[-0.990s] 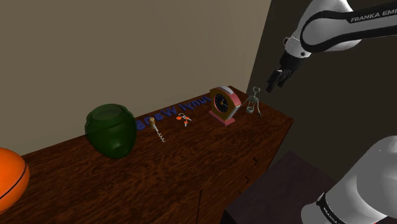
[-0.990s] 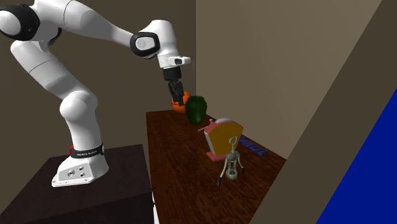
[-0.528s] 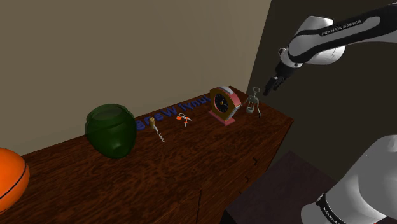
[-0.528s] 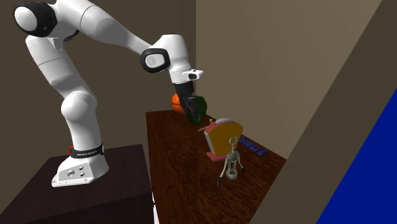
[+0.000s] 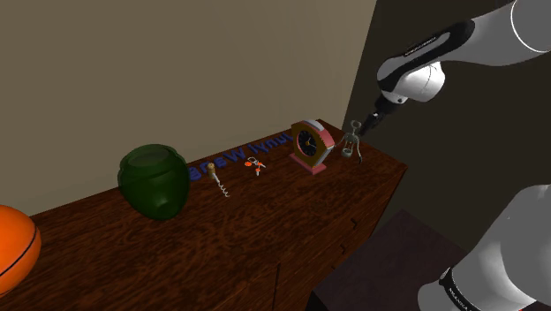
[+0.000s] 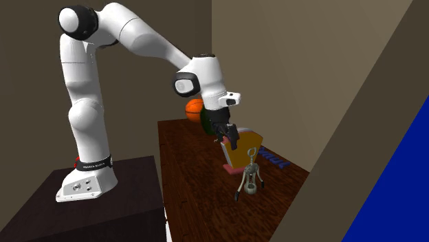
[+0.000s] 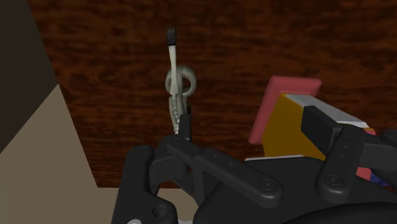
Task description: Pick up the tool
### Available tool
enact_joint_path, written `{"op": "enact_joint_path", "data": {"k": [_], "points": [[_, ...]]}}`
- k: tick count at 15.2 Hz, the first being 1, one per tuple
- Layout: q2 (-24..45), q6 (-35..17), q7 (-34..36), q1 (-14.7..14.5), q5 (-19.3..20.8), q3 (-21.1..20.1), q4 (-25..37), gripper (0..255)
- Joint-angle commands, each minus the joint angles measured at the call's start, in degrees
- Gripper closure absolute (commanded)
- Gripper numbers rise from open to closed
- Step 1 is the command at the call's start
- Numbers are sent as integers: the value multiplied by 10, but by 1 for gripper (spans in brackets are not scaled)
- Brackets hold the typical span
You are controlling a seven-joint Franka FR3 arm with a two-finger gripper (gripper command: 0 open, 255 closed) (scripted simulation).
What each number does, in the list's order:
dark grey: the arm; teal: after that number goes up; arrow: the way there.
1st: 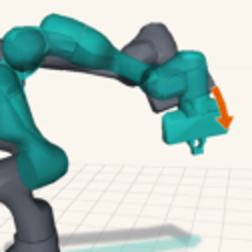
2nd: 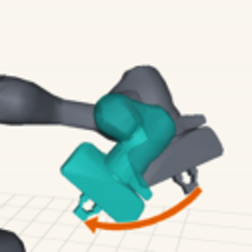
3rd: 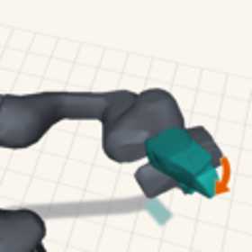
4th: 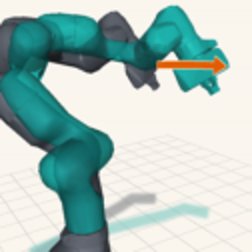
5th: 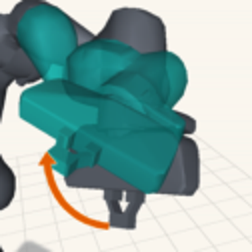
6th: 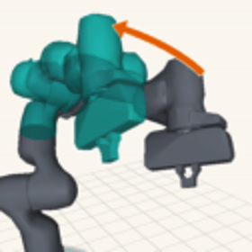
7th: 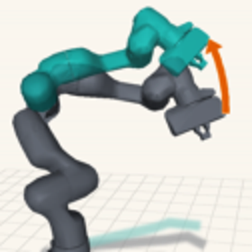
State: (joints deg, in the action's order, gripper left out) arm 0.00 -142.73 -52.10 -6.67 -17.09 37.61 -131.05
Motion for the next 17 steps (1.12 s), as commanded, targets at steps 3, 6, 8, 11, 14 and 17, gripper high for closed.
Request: {"op": "enact_joint_path", "data": {"k": [3, 6, 8, 11, 14, 17], "points": [[114, 2, -142, 26, -149, -7, 74, 0], [191, 17, -217, 73, -227, -38, 141, 0], [209, 15, -233, 85, -244, -49, 153, 0], [226, 3, -251, 93, -264, -60, 152, 0], [242, -9, -268, 102, -285, -71, 152, 0], [245, -11, -272, 103, -289, -73, 151, 255]]}}
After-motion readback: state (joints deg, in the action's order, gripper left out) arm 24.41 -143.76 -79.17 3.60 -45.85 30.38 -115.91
